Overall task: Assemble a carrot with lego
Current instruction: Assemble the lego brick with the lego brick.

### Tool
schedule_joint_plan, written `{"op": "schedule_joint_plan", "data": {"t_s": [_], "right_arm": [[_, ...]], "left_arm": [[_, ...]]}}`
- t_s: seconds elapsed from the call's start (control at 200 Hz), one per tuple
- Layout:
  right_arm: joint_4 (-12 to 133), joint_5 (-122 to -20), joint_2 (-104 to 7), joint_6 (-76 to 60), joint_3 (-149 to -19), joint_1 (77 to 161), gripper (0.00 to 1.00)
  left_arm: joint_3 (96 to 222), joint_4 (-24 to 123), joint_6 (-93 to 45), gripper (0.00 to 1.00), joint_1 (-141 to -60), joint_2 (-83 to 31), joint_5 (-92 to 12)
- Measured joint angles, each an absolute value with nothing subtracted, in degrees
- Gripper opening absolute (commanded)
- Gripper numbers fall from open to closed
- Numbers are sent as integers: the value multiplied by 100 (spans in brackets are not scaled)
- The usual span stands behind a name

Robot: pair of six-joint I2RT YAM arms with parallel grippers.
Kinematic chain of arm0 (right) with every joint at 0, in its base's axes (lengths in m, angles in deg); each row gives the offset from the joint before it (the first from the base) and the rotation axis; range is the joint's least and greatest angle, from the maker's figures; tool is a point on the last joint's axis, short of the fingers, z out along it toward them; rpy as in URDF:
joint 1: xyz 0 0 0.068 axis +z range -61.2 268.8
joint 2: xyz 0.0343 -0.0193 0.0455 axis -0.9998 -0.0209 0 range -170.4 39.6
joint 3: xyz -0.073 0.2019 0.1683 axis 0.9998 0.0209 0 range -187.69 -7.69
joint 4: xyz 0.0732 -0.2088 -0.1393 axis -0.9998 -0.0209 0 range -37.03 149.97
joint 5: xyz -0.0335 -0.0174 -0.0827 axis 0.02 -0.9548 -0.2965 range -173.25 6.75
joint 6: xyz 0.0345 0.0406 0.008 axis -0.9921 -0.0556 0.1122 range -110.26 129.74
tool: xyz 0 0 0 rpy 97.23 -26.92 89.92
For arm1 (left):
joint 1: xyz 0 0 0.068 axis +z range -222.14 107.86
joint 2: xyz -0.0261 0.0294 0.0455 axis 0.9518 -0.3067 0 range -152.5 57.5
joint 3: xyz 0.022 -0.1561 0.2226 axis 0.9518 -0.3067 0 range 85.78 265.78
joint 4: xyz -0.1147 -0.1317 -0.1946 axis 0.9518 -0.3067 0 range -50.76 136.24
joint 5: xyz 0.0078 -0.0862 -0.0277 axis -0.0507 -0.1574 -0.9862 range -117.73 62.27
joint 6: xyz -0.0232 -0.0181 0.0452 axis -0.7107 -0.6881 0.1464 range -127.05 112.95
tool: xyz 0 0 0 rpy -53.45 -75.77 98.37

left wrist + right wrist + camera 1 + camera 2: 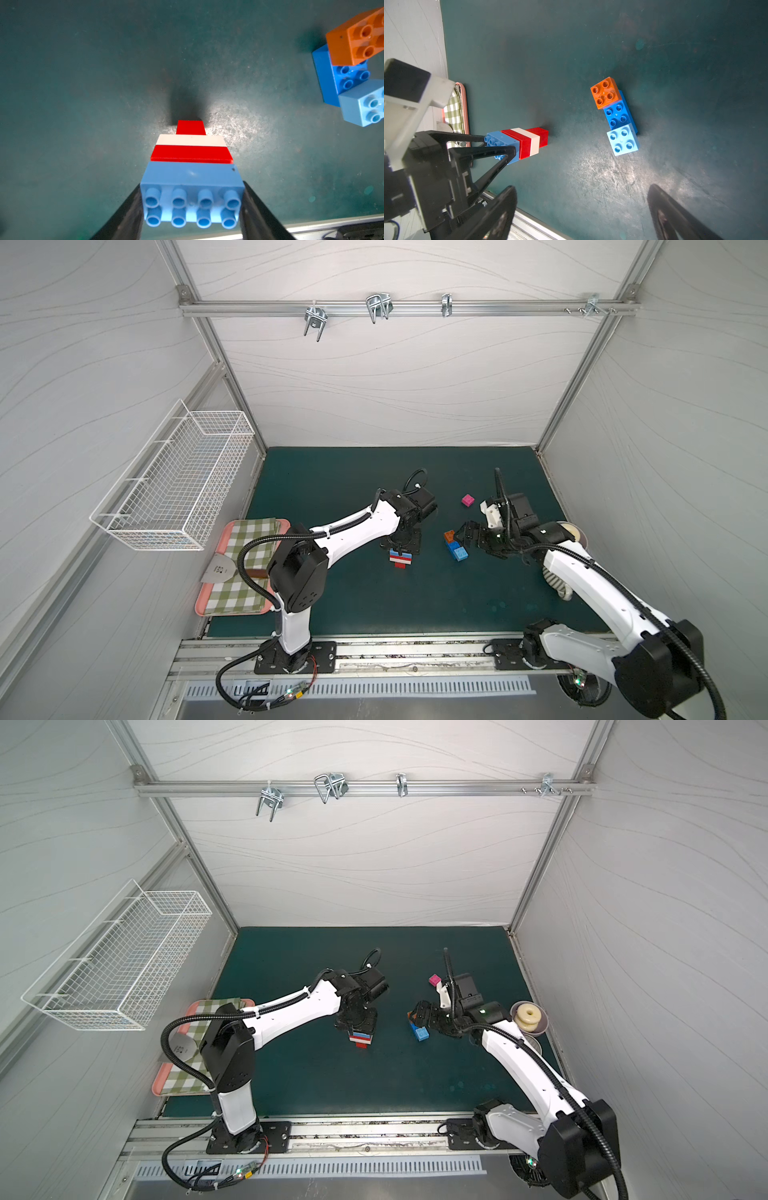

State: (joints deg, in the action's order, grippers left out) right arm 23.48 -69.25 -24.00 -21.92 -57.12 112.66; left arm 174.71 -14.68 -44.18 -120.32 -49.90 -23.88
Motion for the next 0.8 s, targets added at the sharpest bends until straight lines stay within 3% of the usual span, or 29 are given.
{"op": "schedule_joint_plan", "data": {"t_s": [0.375, 0.8], "right_arm": [[2345, -6925, -2415, -2190, -5714, 11264, 99], [2341, -6928, -2435, -2190, -5817, 11264, 99]], "left_arm": [[17709, -1704, -4735, 38, -12096, -5189, -2425], [17639, -1689, -5535, 41, -12115, -5162, -2403]]}}
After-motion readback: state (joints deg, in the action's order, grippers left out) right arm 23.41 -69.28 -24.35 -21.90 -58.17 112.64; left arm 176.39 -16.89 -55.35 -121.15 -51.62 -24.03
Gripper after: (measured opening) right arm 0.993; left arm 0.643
